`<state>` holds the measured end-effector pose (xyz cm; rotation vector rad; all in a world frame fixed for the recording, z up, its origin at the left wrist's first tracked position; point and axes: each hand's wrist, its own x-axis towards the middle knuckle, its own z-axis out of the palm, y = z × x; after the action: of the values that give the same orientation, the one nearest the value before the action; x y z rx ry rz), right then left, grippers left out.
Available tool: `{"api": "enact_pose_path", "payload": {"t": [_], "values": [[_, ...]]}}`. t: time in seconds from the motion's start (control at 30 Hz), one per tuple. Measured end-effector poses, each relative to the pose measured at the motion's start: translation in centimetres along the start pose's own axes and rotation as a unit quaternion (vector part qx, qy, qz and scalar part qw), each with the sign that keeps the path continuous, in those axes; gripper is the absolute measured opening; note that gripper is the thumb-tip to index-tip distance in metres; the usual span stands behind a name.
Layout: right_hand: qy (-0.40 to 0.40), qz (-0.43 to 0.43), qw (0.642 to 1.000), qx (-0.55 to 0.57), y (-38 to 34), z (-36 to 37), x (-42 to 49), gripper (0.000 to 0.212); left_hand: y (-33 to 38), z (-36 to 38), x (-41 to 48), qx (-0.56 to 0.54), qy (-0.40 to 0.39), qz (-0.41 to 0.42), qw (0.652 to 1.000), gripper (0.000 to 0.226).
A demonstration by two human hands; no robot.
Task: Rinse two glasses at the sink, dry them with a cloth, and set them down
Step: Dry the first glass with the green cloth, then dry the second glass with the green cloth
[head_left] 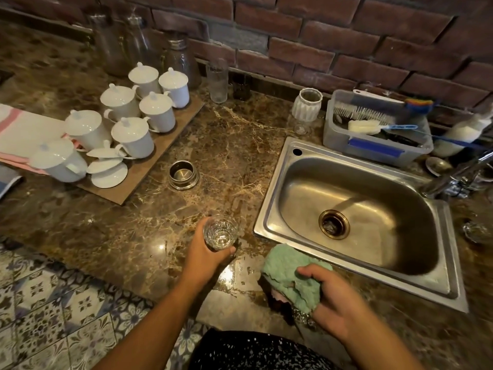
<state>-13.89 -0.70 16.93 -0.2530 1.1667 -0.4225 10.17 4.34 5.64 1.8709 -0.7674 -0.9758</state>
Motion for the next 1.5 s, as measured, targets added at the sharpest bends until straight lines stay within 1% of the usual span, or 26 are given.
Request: {"api": "enact_pose_path", "payload": {"t": [0.1,0.2,0.27,0.33,0.4,0.43,0.47,0.53,0.57,0.67,0.77,0.8,0.87,0.9,0.97,1.03,1.1,1.2,1.23,1.3,1.4,1.5], "values": [[0.016,-0.003,1.000,-0.002,0.0,-0.8,0.0,0.059,-0.1,0.1,-0.1,-0.001,-0.003,-0.007,1.000,0.095],[0.027,-0.009,0.999,-0.022,-0.3,-2.0,-0.6,0.057,0.7,0.2,-1.1,-0.004,0.011,-0.015,1.000,0.118],[0.027,-0.021,0.999,-0.032,-0.7,-3.1,-1.1,0.047,1.8,0.3,-2.2,0.005,0.044,-0.017,0.999,0.128],[0.033,-0.050,0.997,-0.054,-1.2,-4.6,-1.6,0.036,3.1,1.0,-3.9,0.020,0.093,-0.014,0.995,0.125],[0.028,-0.069,0.994,-0.076,-1.8,-6.5,-2.3,0.031,5.1,2.7,-5.9,0.042,0.123,0.027,0.991,0.112],[0.022,-0.074,0.993,-0.090,-2.3,-7.5,-2.6,0.030,6.4,4.0,-7.0,0.062,0.114,0.070,0.989,0.105],[0.015,-0.079,0.991,-0.103,-2.7,-8.4,-3.1,0.029,7.8,5.5,-8.0,0.089,0.087,0.122,0.985,0.100],[-0.007,-0.090,0.989,-0.121,-3.8,-10.5,-4.2,0.028,10.3,8.9,-9.5,0.153,0.008,0.233,0.960,0.088],[-0.022,-0.096,0.988,-0.122,-4.4,-11.5,-4.7,0.027,11.6,10.8,-10.2,0.170,-0.038,0.269,0.947,0.084],[-0.061,-0.110,0.987,-0.097,-6.1,-14.6,-6.8,0.028,15.3,16.7,-11.8,0.195,-0.184,0.282,0.921,0.077],[-0.090,-0.103,0.990,-0.043,-7.9,-18.4,-8.3,0.034,17.2,22.3,-13.5,0.289,-0.272,0.312,0.864,0.060],[-0.097,-0.097,0.990,-0.027,-8.4,-19.9,-8.7,0.034,17.7,23.8,-13.9,0.296,-0.286,0.319,0.854,0.052],[-0.102,-0.086,0.991,0.003,-9.5,-22.8,-9.4,0.033,18.4,26.5,-14.5,0.274,-0.293,0.330,0.854,0.041],[-0.104,-0.081,0.991,0.016,-9.9,-24.2,-9.7,0.034,18.8,27.7,-14.8,0.266,-0.294,0.332,0.856,0.040],[-0.117,-0.084,0.989,0.034,-10.7,-26.8,-10.4,0.034,19.7,30.2,-15.1,0.280,-0.303,0.325,0.851,0.047],[-0.138,-0.098,0.985,0.035,-11.5,-29.0,-10.9,0.031,20.4,32.6,-15.2,0.298,-0.314,0.316,0.845,0.042],[-0.147,-0.107,0.982,0.041,-12.1,-31.1,-11.1,0.038,21.4,35.2,-15.1,0.309,-0.317,0.303,0.844,0.039],[-0.137,-0.111,0.981,0.075,-13.3,-34.3,-10.7,0.047,22.9,39.1,-14.8,0.319,-0.331,0.277,0.844,0.042],[-0.133,-0.113,0.981,0.087,-13.7,-35.3,-10.5,0.046,23.3,40.3,-14.7,0.331,-0.339,0.280,0.835,0.041],[-0.118,-0.113,0.981,0.108,-14.4,-37.3,-10.0,0.045,24.0,42.4,-14.5,0.372,-0.361,0.291,0.804,0.039],[-0.096,-0.110,0.982,0.120,-15.8,-40.2,-9.2,0.048,24.9,44.9,-13.5,0.462,-0.390,0.306,0.736,0.041],[-0.065,-0.111,0.982,0.141,-17.5,-43.2,-8.2,0.046,26.5,47.6,-11.5,0.529,-0.395,0.312,0.683,0.037]]}}
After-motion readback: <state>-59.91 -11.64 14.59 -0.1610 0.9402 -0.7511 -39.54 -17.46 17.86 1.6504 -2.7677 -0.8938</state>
